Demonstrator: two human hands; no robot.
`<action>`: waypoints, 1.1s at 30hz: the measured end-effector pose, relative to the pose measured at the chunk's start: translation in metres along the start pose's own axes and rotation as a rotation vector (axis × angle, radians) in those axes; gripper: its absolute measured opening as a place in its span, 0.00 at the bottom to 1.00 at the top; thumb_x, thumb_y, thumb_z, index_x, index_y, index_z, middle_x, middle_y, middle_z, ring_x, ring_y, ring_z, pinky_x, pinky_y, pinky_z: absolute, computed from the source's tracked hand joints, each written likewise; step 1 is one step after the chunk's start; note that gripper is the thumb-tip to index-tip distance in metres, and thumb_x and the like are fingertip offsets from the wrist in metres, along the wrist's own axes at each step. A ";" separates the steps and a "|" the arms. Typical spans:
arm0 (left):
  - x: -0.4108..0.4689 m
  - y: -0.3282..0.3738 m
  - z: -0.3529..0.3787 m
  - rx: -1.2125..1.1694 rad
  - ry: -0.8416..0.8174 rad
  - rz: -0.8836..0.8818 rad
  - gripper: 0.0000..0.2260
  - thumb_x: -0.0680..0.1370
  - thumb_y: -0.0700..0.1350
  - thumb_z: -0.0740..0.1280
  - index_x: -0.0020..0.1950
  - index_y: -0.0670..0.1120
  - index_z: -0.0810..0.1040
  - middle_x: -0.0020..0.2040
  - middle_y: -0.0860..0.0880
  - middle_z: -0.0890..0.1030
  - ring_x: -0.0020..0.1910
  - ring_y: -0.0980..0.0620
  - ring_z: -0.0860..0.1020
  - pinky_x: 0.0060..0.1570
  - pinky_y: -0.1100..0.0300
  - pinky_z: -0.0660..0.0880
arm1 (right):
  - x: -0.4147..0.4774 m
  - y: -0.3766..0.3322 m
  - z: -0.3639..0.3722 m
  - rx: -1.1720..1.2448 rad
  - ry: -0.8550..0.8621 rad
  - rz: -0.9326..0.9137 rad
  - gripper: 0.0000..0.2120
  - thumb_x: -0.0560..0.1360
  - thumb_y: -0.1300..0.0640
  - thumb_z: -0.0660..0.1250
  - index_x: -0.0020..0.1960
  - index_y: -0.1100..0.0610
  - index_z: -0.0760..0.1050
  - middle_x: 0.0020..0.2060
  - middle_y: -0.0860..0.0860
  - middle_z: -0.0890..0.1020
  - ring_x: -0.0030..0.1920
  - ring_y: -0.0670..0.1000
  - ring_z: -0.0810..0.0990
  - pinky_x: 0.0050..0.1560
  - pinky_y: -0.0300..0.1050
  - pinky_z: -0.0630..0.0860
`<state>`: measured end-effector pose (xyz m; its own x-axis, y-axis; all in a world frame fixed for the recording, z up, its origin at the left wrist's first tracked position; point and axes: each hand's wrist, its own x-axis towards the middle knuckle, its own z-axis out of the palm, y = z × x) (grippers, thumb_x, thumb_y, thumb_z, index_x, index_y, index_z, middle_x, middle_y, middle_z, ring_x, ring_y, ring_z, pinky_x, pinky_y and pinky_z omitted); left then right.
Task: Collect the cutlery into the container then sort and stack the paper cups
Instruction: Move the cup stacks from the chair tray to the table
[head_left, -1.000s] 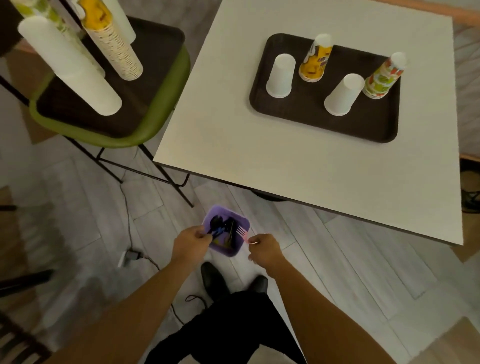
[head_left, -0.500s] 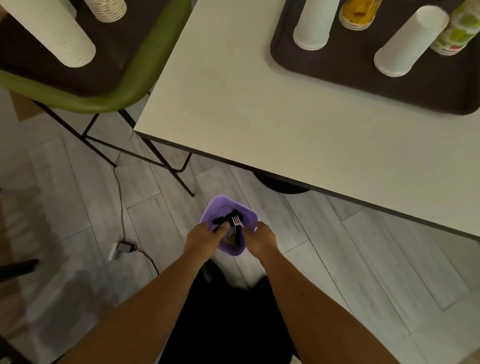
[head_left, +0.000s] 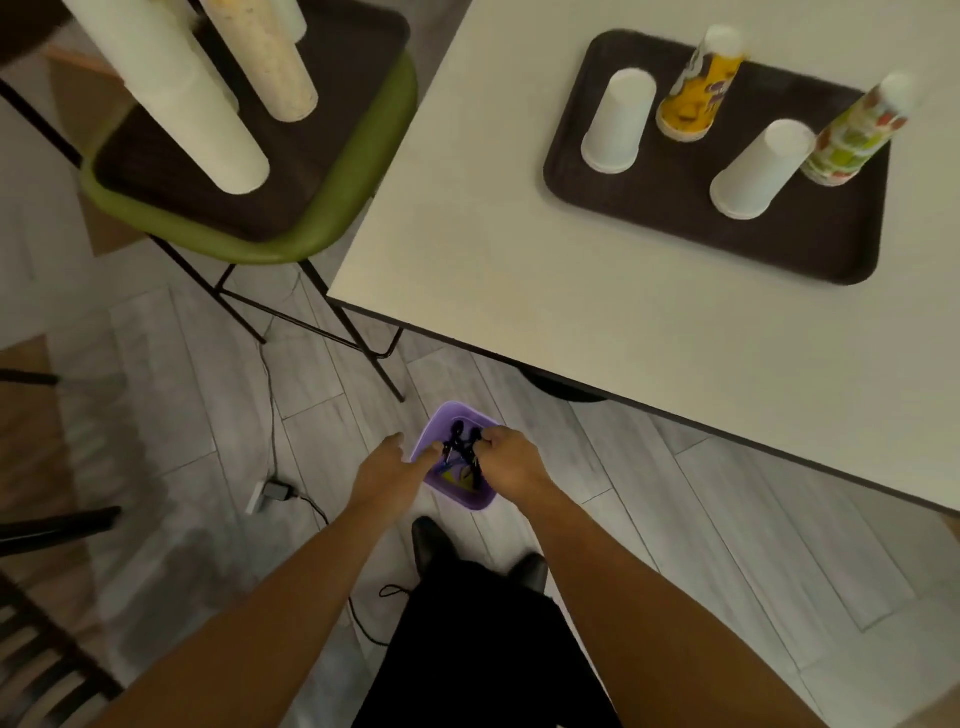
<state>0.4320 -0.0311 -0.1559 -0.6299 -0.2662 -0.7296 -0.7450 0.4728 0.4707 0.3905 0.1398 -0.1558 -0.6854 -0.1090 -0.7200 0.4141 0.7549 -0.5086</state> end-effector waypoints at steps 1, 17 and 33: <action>-0.010 0.007 -0.008 -0.021 0.017 0.019 0.36 0.78 0.64 0.66 0.80 0.46 0.63 0.76 0.44 0.70 0.73 0.45 0.70 0.69 0.52 0.67 | -0.009 -0.011 -0.007 -0.026 -0.012 -0.019 0.14 0.84 0.58 0.55 0.57 0.63 0.78 0.51 0.58 0.83 0.42 0.51 0.78 0.42 0.43 0.72; -0.054 0.092 -0.169 -0.287 0.388 0.271 0.25 0.77 0.59 0.70 0.71 0.51 0.73 0.63 0.52 0.79 0.59 0.52 0.78 0.58 0.54 0.75 | -0.048 -0.221 -0.107 0.351 0.081 -0.404 0.11 0.79 0.53 0.64 0.57 0.55 0.82 0.55 0.52 0.84 0.56 0.55 0.82 0.61 0.54 0.78; 0.142 0.150 -0.333 -0.416 0.412 0.230 0.46 0.68 0.50 0.81 0.80 0.46 0.61 0.69 0.47 0.76 0.65 0.46 0.77 0.60 0.52 0.79 | 0.090 -0.435 -0.079 0.187 0.204 -0.666 0.41 0.72 0.49 0.76 0.78 0.51 0.60 0.71 0.51 0.72 0.69 0.51 0.71 0.60 0.42 0.69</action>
<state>0.1583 -0.2776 -0.0236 -0.7550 -0.5381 -0.3747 -0.5514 0.2120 0.8068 0.1008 -0.1473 0.0383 -0.9188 -0.3707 -0.1359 -0.0472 0.4449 -0.8943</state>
